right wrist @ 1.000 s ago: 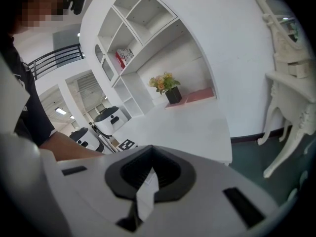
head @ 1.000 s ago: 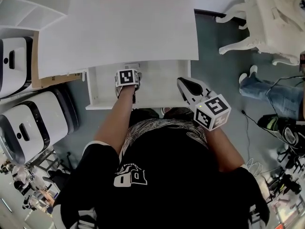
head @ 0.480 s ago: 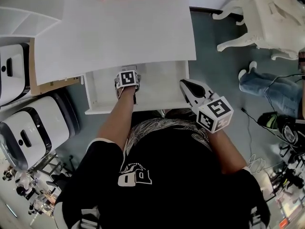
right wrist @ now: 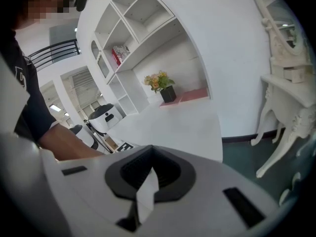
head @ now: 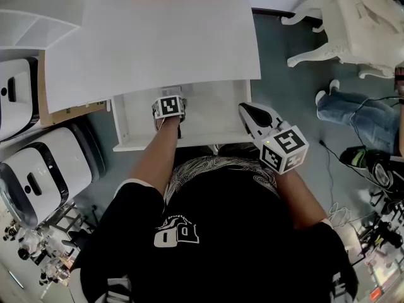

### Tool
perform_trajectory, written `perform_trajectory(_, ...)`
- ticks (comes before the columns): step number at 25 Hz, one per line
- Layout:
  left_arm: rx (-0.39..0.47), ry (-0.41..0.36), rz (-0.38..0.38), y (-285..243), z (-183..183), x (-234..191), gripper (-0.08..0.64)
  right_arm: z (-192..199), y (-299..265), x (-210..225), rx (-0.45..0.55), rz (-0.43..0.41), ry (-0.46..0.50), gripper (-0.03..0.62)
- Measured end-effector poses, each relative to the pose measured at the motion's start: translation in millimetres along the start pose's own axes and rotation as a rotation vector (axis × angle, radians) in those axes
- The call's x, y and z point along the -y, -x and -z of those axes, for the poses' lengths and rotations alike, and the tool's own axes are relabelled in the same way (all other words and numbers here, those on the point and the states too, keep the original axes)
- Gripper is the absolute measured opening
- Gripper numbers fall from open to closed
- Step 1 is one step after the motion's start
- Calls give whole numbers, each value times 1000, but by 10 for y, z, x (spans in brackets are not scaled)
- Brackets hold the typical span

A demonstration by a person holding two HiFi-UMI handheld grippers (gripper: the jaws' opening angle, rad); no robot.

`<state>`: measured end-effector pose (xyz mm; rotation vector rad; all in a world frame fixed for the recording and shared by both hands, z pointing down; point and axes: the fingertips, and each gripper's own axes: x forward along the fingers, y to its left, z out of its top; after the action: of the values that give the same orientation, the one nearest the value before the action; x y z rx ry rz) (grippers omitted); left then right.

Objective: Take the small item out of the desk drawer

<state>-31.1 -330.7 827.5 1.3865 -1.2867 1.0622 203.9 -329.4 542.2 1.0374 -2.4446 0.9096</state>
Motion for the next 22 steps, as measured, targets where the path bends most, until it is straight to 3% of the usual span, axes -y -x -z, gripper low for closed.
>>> perform_trajectory(11, -29, -94, 58, 124, 89, 42, 428, -55, -65, -184, 24, 6, 2, 8)
perform_trajectory(22, 47, -200, 139, 724, -13, -61, 428, -132, -229, -635, 69, 29, -2, 8)
